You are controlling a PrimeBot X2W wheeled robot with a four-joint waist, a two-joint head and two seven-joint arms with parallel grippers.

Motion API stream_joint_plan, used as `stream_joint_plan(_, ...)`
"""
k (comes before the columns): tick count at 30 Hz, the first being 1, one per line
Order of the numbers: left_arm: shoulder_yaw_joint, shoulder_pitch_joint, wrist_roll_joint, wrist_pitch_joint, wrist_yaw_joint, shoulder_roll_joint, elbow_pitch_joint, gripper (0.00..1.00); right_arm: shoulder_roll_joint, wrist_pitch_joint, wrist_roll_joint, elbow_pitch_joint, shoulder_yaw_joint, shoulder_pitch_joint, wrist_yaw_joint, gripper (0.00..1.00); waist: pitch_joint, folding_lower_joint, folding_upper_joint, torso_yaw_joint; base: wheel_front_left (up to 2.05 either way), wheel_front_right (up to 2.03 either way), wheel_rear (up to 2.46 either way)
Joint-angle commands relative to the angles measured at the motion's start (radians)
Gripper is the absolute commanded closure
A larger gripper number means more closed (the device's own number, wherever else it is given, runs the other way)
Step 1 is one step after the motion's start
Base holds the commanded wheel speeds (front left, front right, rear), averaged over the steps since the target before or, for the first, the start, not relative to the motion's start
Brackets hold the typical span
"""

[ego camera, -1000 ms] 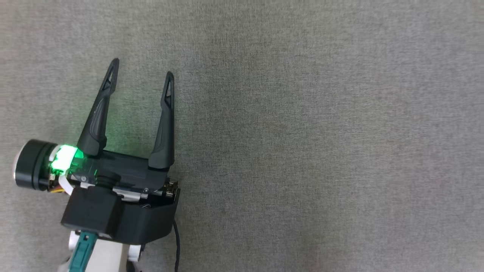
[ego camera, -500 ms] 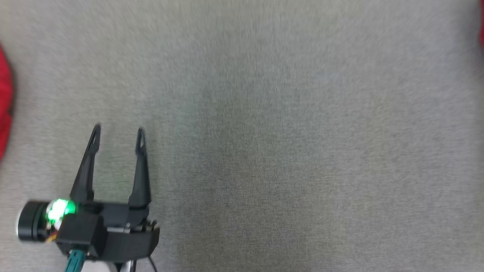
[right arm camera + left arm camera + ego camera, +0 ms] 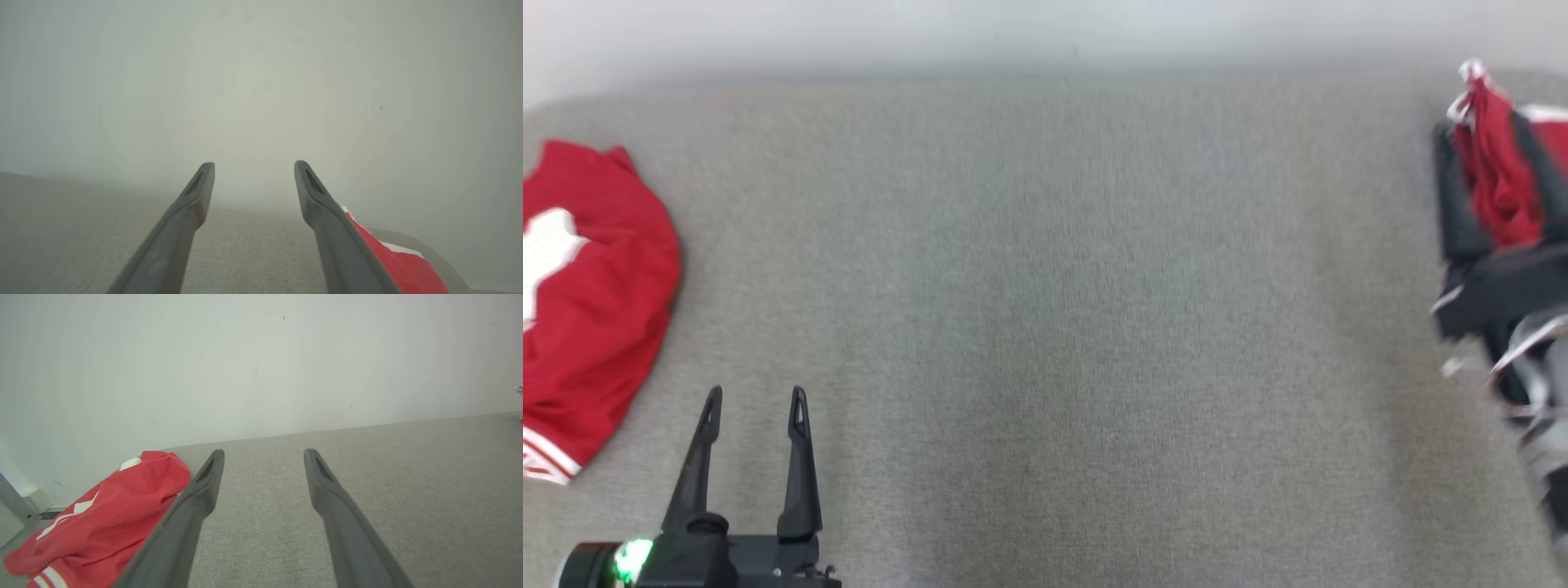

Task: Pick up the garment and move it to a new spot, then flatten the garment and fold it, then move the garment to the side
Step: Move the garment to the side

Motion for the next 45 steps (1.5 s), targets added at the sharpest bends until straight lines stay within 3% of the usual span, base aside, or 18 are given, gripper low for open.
stream_joint_plan(1, 0.003, 0.017, 0.000, -0.003, -0.004, -0.006, 0.003, 0.00, 0.021, -0.007, -0.011, -0.013, -0.010, 0.032, -0.003, 0.00, -0.068, 0.0004, 0.0003, 0.015, 0.00, 0.00, 0.00)
stream_joint_plan(9, 0.024, 0.048, 0.005, -0.003, -0.021, -0.017, 0.034, 0.00, 0.155, -0.023, -0.042, -0.092, -0.072, 0.238, -0.003, 0.00, -0.121, 0.0004, 0.0003, 0.034, 0.00, 0.00, 0.00)
stream_joint_plan(27, 0.064, 0.093, 0.016, -0.003, -0.050, -0.025, 0.093, 0.00, 0.370, -0.051, -0.111, -0.219, -0.187, 0.586, -0.003, 0.00, -0.183, 0.0004, 0.0003, 0.039, 0.00, 0.00, 0.00)
stream_joint_plan(45, 0.070, 0.095, 0.022, -0.003, -0.076, -0.024, 0.162, 0.00, 0.444, -0.050, -0.142, -0.295, -0.236, 0.710, -0.003, 0.00, -0.225, 0.0004, 0.0003, 0.021, 0.00, 0.00, 0.00)
